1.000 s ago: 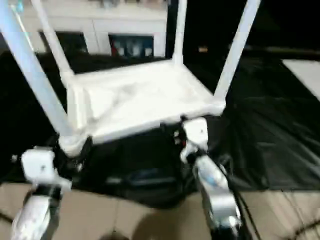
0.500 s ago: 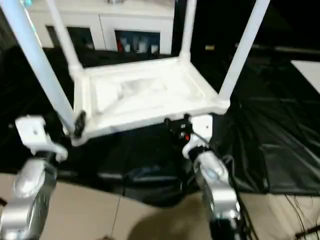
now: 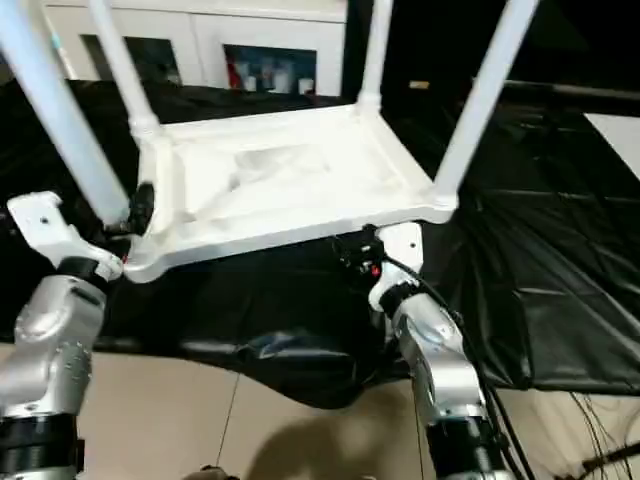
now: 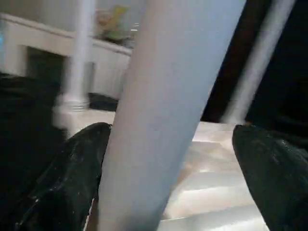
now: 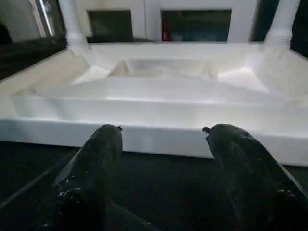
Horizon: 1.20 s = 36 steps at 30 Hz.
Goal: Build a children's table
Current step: Rotate table base
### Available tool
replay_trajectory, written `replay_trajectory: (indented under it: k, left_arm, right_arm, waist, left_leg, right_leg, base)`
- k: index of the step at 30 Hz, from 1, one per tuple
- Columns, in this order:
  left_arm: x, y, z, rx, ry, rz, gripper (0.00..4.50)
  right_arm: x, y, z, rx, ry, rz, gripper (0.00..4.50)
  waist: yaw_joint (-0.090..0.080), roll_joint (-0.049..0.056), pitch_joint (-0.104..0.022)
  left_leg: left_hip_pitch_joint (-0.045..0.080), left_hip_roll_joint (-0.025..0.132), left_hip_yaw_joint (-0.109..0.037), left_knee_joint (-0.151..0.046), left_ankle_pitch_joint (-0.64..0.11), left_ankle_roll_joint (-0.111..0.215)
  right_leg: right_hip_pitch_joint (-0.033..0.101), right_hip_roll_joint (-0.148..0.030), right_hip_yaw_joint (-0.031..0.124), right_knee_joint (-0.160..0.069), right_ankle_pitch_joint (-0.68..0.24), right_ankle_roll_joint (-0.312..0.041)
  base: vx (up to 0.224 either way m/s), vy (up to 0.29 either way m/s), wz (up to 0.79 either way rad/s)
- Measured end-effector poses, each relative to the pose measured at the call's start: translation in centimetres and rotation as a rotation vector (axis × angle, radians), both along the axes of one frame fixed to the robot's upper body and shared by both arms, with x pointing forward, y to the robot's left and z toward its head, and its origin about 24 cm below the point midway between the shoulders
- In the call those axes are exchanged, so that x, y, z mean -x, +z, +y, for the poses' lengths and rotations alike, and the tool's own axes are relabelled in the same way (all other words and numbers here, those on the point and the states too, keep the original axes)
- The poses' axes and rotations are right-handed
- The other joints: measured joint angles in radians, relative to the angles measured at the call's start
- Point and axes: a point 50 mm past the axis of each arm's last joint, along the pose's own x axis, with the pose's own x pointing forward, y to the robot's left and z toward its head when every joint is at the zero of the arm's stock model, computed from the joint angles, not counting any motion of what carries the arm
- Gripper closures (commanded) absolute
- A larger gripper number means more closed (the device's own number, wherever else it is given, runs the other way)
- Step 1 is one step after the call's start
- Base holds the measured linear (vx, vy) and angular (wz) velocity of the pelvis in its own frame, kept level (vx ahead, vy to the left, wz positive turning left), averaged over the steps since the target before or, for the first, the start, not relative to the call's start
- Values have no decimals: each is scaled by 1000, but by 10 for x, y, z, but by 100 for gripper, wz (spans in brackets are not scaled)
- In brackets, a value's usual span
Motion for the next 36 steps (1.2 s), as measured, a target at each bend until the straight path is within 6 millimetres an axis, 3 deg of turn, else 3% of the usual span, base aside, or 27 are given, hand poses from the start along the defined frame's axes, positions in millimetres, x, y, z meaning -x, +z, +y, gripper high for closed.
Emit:
replay_trajectory:
  k: [2, 4, 8, 11, 15, 18, 24, 31, 36]
  left_arm:
    - [10, 5, -11, -43, -210, -15, 0]
    - [20, 8, -23, -74, -375, -16, 0]
    - [47, 11, -38, -189, -699, 42, 0]
    - [57, 6, -49, -182, -805, 84, 0]
    - [57, 8, -70, -136, -879, 64, 0]
    - [53, 14, -91, -113, -924, 24, 0]
    - [39, 24, -122, -105, -957, -46, 0]
    - [22, 19, -142, -169, -960, -29, 0]
    - [14, 8, -146, -152, -906, 24, 0]
  right_arm:
    - [-6, -8, -4, 28, -62, 52, 133]
    - [-9, -12, -4, 53, -85, 84, 133]
    - [-18, -16, -14, 123, -132, 117, 133]
    - [-23, -15, -22, 154, -178, 123, 133]
    - [-32, -15, -30, 212, -230, 139, 133]
    - [-36, -16, -36, 252, -257, 147, 133]
    - [-41, -18, -44, 290, -296, 155, 133]
    - [-46, -16, -46, 271, -325, 141, 133]
    - [-47, -3, -49, 89, -319, 49, 133]
  waist:
    - [14, -3, -1]
    - [19, -4, -1]
    - [14, -12, -5]
    - [8, -15, -7]
    - [6, -19, -8]
    - [10, -30, -8]
    - [7, -33, -11]
    - [4, -31, -12]
    - [4, -23, -8]
  left_leg:
    - [0, 1, 2, 0, 0, -1]
    - [0, 3, 11, 0, 0, -1]
    - [2, 5, 15, -1, 2, -3]
    - [5, 6, 16, -2, 3, -6]
    - [9, 6, 16, -8, 7, -11]
    - [9, 9, 16, -9, 8, -13]
    - [9, 10, 17, -9, 10, -15]
    - [9, 12, 17, -9, 10, -15]
    - [6, 13, 17, -9, 10, -15]
  right_leg:
    - [0, 0, 1, 0, 1, -1]
    - [0, -1, 4, 1, 1, -1]
    - [0, -1, 6, 2, 0, 0]
    - [0, 1, 9, 4, 1, 0]
    - [0, 1, 9, 4, 2, 1]
    - [0, 2, 7, 6, 3, 2]
    - [0, 3, 6, 5, 6, 1]
    - [0, 3, 4, 5, 7, 0]
    - [-3, 4, 3, 5, 6, -1]
  base:
    - [0, 0, 0]
    - [0, 0, 0]
    - [0, 0, 0]
    - [0, 0, 0]
    - [0, 0, 0]
    - [0, 0, 0]
    - [0, 0, 0]
    - [0, 0, 0]
    - [0, 0, 0]
